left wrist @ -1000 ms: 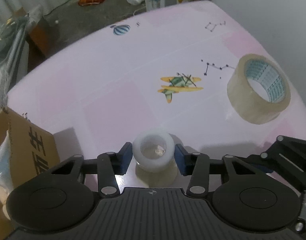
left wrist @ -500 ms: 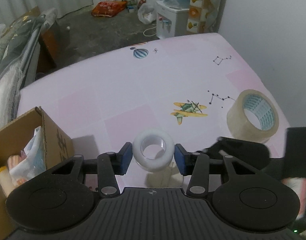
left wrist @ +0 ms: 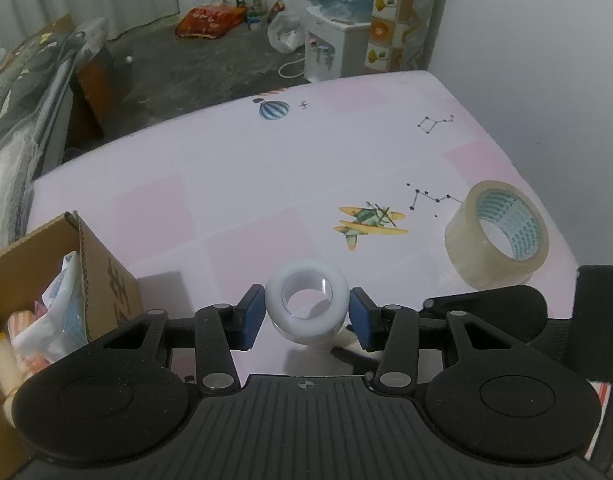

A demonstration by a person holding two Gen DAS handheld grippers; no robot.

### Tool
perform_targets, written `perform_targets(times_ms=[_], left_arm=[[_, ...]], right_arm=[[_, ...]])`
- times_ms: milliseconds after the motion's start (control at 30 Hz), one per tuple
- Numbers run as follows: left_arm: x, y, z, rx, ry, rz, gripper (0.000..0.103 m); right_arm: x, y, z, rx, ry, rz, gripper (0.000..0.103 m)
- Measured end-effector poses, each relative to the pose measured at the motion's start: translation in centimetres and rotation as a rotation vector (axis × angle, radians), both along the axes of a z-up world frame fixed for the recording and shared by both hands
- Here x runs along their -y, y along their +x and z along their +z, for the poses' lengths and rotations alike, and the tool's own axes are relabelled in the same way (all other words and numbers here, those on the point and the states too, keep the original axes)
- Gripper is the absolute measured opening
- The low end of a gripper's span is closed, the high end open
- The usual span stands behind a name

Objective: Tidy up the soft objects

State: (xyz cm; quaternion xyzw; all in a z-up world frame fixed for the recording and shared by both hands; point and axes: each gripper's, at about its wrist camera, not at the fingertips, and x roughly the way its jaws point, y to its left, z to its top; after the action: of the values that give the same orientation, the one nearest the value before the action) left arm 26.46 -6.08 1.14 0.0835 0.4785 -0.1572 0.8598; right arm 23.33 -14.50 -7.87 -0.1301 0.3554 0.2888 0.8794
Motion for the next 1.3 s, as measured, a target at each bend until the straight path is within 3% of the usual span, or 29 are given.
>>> perform_targets(times_ms=[233,667,1300], left_arm=[[0.1,-0.7,0.5,0.024,-0.009,-0.004,0.045],[0.4,-6.4,5.2,0.195,-0.045,-0.044,0.045],[-2.9,-17.1,9.5,0.329,-0.115,-0.039,0.045]], right_arm=[[2.0,-0.8,0.2,-0.005,0.087,-0.060,0.060],[6.3,-6.3,5.8,0.095,0.258,-0.159,0.060],[4.6,-15.4,11.5,0.207,0.297,-0.110,0.060]])
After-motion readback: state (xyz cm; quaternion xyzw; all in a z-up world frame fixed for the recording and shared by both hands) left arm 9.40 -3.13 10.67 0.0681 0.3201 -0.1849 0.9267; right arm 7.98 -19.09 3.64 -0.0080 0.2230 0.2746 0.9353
